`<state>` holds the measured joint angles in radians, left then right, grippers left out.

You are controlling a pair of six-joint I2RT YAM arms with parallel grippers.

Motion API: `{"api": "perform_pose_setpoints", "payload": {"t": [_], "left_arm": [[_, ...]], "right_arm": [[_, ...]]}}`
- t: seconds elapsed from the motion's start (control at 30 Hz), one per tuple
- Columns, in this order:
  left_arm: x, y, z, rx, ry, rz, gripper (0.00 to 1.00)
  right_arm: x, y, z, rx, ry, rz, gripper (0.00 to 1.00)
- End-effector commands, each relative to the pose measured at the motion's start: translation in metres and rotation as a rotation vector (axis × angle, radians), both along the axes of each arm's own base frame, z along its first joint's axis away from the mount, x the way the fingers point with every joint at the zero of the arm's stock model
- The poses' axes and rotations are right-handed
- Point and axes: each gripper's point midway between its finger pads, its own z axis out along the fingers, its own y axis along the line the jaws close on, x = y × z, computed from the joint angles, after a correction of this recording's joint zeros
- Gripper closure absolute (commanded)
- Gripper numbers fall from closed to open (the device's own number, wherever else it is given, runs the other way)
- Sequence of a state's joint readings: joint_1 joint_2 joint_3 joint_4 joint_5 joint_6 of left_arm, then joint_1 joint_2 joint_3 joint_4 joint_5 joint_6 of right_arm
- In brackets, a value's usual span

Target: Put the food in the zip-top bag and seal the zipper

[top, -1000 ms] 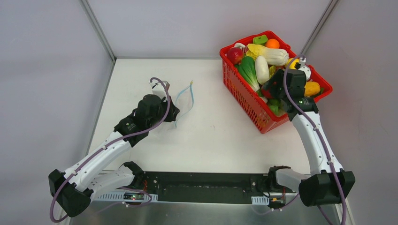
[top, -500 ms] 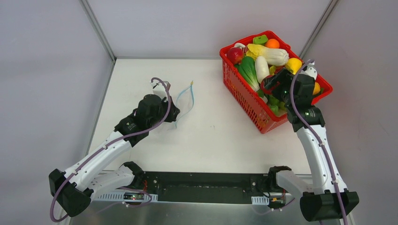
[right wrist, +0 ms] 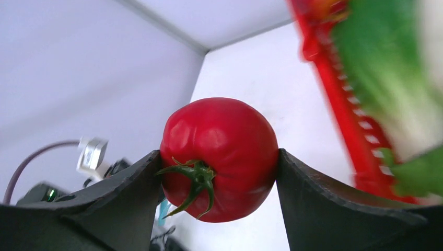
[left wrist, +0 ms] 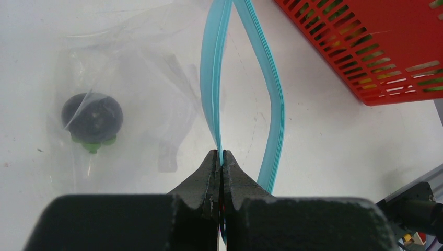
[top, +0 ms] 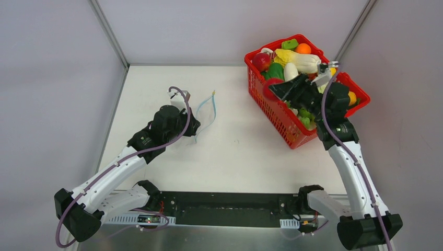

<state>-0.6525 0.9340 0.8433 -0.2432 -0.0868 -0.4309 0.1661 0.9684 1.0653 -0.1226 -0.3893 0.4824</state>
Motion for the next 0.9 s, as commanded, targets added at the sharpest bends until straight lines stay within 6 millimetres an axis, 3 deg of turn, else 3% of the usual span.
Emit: {"api": "perform_pose_setpoints", "payload": {"t": [0.0, 0.2, 0.4, 0.67, 0.87], "left_arm": [[0.005, -0.003, 0.011, -0.029, -0.043, -0.012, 1.0], [-0.001, -0.017, 0.011, -0.043, -0.022, -0.097, 1.0], [-0.008, -0.035, 0.014, -0.068, -0.012, -0.2, 1.0], [-0.014, -0.047, 0.019, -0.085, -0.006, -0.28, 1.0], [-0.015, -0.042, 0.019, -0.077, -0.012, -0.266, 1.0]], "right_arm": [[-0.027, 0.058, 0.021, 0.029, -0.072, 0.274, 0.44], [-0.047, 0.121, -0.001, -0.03, -0.028, 0.478, 0.44], [-0.054, 0.167, -0.03, -0.073, 0.029, 0.574, 0.43], [-0.046, 0.203, -0.063, -0.085, 0.072, 0.592, 0.43], [-0.032, 0.202, -0.099, -0.194, 0.104, 0.515, 0.43]]}}
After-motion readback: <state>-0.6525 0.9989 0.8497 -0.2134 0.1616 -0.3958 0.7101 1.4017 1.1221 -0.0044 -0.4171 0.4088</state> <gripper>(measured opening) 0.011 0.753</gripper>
